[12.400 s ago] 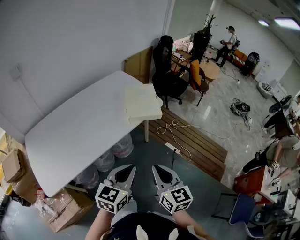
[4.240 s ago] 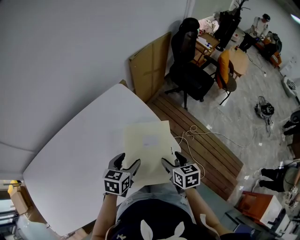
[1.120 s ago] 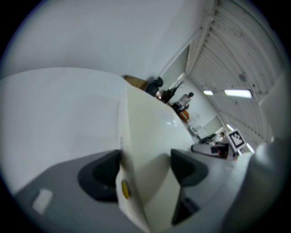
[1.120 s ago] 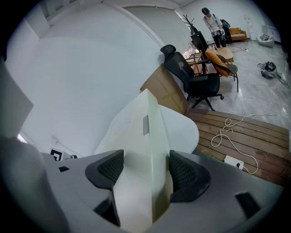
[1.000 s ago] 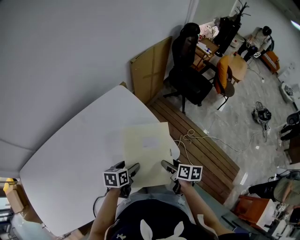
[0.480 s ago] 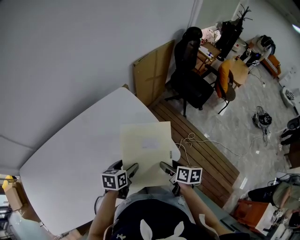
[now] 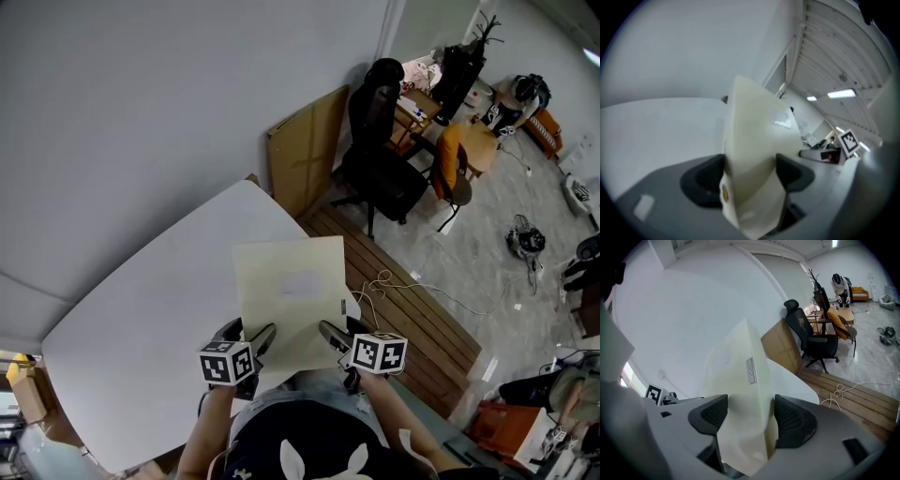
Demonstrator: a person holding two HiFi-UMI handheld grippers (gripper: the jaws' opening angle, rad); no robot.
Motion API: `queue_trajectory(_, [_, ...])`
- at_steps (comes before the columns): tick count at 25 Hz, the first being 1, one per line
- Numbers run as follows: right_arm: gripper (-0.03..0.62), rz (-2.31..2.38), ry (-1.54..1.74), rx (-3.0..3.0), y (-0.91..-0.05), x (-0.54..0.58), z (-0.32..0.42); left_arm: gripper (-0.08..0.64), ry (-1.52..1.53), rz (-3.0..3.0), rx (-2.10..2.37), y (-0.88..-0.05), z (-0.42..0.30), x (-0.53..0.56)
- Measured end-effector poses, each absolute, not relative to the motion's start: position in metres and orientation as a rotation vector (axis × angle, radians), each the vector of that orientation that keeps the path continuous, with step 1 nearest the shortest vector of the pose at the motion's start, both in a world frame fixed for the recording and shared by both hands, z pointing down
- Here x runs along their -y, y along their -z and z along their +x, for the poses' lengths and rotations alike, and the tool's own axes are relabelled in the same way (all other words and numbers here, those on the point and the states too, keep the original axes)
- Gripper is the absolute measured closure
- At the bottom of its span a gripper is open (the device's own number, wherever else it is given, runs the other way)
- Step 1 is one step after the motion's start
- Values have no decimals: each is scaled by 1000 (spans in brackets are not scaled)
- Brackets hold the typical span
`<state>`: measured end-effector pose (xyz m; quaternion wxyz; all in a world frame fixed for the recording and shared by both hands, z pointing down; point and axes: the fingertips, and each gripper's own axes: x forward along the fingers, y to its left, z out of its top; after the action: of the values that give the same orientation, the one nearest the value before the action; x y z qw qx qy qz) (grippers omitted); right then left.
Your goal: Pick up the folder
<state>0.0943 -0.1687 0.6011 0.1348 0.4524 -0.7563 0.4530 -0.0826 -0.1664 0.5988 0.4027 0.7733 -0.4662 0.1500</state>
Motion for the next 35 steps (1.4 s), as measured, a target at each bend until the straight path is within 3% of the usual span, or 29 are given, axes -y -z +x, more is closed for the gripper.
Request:
queue_trajectory(13, [298, 1353, -1157, 2308, -555, 177, 93, 225, -356, 2062, 1250, -551, -83, 174])
queue_trajectory(35, [298, 1366, -1062, 2253, -554, 162, 85, 225, -361, 2063, 1245, -552, -88, 164])
